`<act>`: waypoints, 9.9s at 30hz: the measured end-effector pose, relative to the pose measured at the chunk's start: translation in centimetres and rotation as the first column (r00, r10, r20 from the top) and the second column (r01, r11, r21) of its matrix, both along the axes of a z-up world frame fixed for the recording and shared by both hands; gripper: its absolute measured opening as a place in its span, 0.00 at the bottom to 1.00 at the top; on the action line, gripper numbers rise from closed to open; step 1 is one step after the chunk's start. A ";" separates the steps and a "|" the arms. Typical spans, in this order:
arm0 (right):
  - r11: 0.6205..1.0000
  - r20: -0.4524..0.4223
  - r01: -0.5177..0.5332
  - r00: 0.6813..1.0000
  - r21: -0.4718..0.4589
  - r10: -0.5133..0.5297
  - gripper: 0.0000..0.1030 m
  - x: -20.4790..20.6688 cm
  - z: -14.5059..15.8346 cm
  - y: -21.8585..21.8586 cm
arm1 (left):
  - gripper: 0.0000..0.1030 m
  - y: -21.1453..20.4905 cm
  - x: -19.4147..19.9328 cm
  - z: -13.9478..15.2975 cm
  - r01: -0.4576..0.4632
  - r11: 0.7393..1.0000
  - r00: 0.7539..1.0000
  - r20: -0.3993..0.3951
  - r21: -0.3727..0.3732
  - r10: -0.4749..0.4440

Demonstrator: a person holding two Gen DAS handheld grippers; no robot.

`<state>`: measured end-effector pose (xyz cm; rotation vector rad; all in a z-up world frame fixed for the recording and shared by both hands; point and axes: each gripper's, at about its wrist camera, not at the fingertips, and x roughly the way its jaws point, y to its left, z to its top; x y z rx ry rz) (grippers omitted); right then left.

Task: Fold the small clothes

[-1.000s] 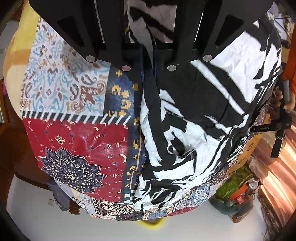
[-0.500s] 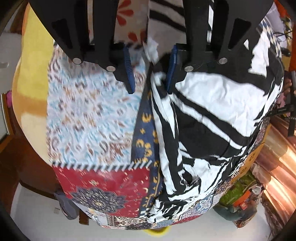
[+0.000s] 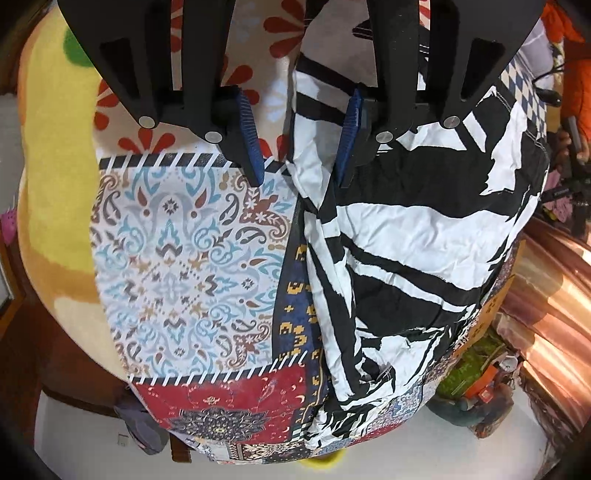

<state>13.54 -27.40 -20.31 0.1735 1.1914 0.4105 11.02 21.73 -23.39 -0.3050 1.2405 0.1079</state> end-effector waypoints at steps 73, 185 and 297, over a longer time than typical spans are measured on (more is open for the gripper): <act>0.997 0.149 0.083 0.985 -0.004 -0.082 0.41 14.6 4.4 1.7 | 0.47 5.2 19.0 -0.3 -0.135 0.991 0.989 0.060 -0.004 0.135; 0.997 0.212 -0.013 0.977 0.072 -0.003 0.04 14.9 4.2 5.1 | 0.07 -1.4 20.7 0.8 0.047 0.998 0.989 0.143 -0.034 -0.042; 0.957 0.194 -0.163 0.958 -0.241 0.211 0.64 13.5 1.6 11.0 | 0.87 -3.8 19.3 -1.1 0.037 0.955 0.996 0.066 0.293 -0.059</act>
